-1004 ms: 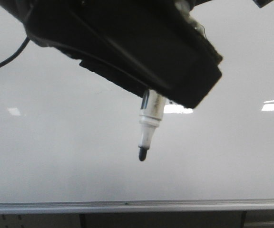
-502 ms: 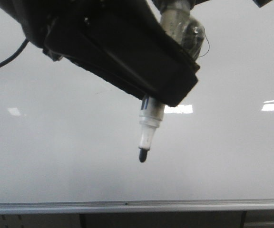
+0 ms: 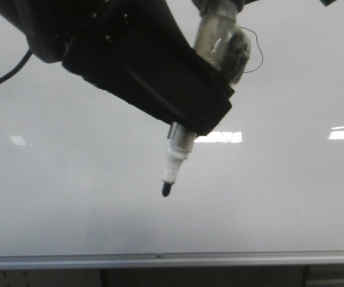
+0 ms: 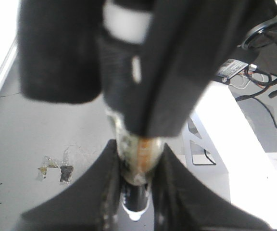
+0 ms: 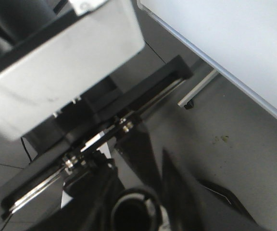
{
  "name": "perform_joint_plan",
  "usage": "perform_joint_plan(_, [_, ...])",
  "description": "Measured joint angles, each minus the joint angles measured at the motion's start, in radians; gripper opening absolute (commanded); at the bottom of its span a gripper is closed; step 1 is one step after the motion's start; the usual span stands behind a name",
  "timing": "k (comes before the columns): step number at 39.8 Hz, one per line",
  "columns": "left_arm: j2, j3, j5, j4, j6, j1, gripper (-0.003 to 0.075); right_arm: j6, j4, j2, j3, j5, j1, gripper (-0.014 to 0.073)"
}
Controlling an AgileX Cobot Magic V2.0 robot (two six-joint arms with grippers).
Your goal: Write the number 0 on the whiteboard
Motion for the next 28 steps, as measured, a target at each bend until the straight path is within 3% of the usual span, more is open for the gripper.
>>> perform_joint_plan(2, [0.0, 0.0, 0.006, 0.005, 0.004, 0.0, -0.002, 0.002, 0.004, -0.004, 0.0, -0.016, 0.0, 0.047])
perform_joint_plan(6, [0.0, 0.0, 0.009, 0.032, 0.007, 0.0, -0.002, 0.002, 0.004, -0.032, 0.0, -0.073, 0.0, 0.0472])
perform_joint_plan(13, [0.0, 0.0, -0.078, 0.179, -0.138, 0.024, -0.0019, 0.002, -0.085, -0.143, 0.0, -0.178, 0.0, 0.0388])
perform_joint_plan(21, [0.0, 0.0, -0.204, 0.489, -0.552, 0.18, -0.0019, 0.002, -0.246, -0.324, 0.074, -0.305, 0.0, 0.0145])
perform_joint_plan(24, [0.0, 0.0, -0.219, 0.552, -0.648, 0.278, -0.0019, 0.002, -0.263, -0.399, 0.139, -0.37, 0.0, 0.0014])
perform_joint_plan(28, [0.0, 0.0, -0.22, 0.591, -0.711, 0.409, -0.0019, 0.002, -0.27, -0.508, 0.245, -0.471, 0.0, -0.0069])
